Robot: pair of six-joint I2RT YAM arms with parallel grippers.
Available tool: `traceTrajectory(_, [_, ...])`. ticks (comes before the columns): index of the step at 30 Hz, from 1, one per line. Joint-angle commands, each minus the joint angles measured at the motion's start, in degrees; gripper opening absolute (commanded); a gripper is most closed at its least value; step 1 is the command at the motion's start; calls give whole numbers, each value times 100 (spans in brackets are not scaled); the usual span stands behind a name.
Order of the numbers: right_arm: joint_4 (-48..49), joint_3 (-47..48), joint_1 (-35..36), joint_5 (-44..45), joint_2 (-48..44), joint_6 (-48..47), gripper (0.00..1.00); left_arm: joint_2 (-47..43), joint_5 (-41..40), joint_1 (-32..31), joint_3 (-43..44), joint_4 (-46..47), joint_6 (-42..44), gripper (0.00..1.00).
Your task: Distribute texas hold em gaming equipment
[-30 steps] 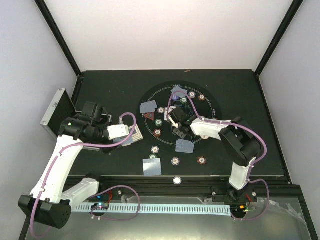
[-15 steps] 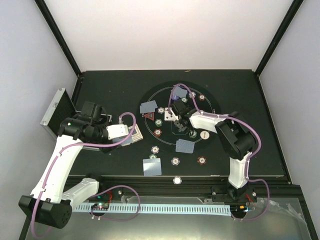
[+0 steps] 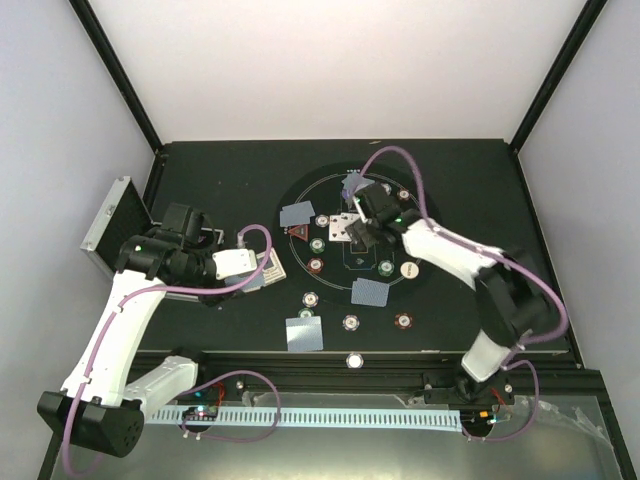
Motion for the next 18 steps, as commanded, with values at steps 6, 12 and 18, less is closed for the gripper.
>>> traceTrajectory(6, [-162,687,-727,-2847,-1668,2285,100,-102,188,40,280,-268,32,2])
traceTrajectory(12, [-374,461,-471,-3891,-1681,3063,100,-130,157,41,202,-270,45,1])
traceTrajectory(18, [310,-367,71,-4680,-2393,4126,100,-172,204,33,233,-288,69,2])
